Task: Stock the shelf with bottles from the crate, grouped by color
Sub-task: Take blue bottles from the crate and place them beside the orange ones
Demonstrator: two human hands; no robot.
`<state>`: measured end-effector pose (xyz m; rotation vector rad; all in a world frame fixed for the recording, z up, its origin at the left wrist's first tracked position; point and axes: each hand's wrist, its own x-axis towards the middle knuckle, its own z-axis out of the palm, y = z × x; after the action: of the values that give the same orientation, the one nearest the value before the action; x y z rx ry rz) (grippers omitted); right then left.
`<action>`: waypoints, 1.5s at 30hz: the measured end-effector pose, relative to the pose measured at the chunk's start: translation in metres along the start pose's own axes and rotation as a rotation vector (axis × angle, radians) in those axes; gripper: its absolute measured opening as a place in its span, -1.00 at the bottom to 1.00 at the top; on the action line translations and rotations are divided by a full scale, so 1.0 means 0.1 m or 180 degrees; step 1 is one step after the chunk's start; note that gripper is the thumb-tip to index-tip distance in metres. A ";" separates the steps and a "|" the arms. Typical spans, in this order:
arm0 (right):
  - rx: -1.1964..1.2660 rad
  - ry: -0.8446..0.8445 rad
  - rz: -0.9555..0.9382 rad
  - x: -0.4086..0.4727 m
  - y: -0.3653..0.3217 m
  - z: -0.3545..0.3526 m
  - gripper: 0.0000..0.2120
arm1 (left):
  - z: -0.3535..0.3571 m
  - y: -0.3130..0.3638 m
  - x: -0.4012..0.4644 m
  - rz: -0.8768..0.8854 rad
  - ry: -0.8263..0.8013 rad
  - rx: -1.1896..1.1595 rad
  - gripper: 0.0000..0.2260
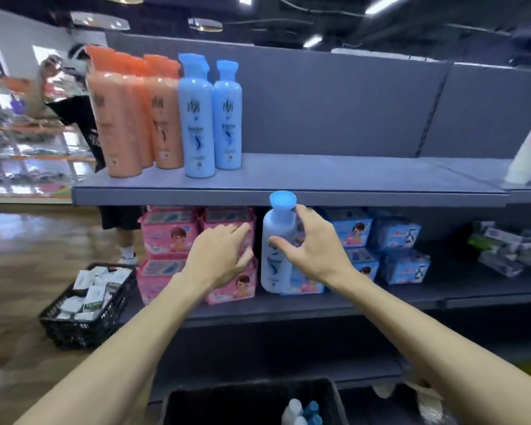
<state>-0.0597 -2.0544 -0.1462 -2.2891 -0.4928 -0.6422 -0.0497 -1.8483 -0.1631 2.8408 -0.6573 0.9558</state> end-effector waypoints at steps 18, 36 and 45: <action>0.0251 0.0293 -0.0251 1.39 -1.15 -0.76 -0.53 | -1.16 -0.68 1.00 0.0165 0.0546 0.0412 -0.72; 0.0129 -0.0104 0.0220 2.16 -1.11 -0.29 -0.36 | -1.21 -1.01 1.10 0.0009 0.0199 0.0501 -0.69; -0.0455 -0.0283 0.0499 1.63 -0.99 0.03 -0.37 | -1.06 -1.10 1.03 -0.0022 0.0115 0.0463 -0.71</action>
<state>0.0228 -1.9580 -0.0036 -2.4704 -0.3131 -0.5144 0.0099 -1.7659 -0.0098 2.9400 -0.5973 1.0941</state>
